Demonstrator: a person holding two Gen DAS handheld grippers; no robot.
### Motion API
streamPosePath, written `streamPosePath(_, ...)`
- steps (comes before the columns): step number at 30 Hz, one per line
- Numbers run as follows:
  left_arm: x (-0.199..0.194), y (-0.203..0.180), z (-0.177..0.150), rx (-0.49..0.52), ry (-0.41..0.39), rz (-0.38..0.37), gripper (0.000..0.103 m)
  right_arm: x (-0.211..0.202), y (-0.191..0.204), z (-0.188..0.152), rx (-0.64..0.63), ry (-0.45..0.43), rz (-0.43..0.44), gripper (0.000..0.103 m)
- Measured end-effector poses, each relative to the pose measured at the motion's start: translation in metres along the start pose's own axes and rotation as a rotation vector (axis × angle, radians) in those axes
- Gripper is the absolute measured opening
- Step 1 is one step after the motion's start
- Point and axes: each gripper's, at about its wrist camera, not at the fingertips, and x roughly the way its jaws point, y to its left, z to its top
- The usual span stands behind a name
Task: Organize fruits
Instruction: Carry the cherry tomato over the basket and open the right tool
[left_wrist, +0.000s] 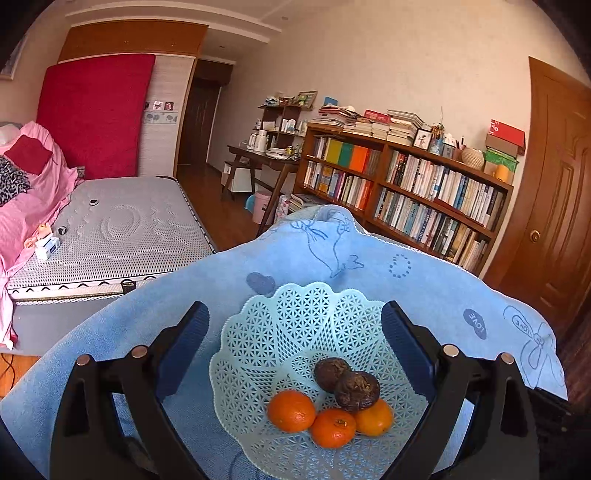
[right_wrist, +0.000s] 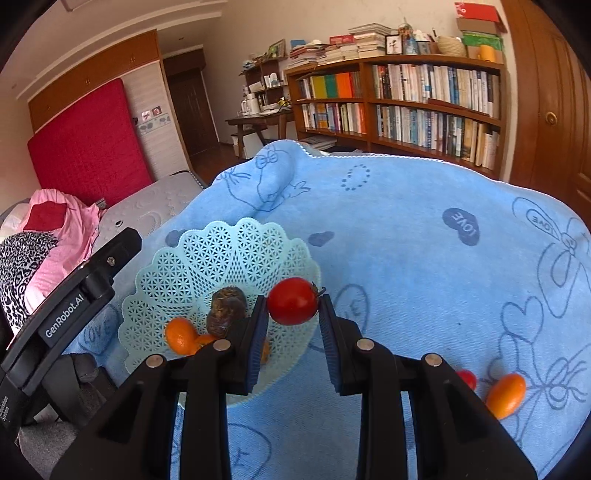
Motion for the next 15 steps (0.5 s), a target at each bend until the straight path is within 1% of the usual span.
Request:
streamPosePath(4,0.004,0.009,0.0,-0.031,0.01,0.013,0.099,0.011,0.008,0.003,-0.002,0.009,0.008,0.031)
streamPosePath(5,0.005,0.01,0.0,-0.032,0.015,0.013,0.099,0.011,0.007,0.003,0.003,0.006,0.008,0.034)
streamPosePath(6,0.007,0.01,-0.001,-0.033,0.022,0.011,0.099,0.011,0.006,0.002,0.01,0.003,0.007,0.041)
streamPosePath(8,0.008,0.01,-0.001,-0.039,0.027,0.004,0.099,0.008,0.0,0.0,0.028,-0.01,-0.008,0.047)
streamPosePath(15,0.005,0.006,-0.004,-0.041,0.025,-0.014,0.1,-0.004,-0.035,-0.011,0.115,-0.034,-0.075,0.054)
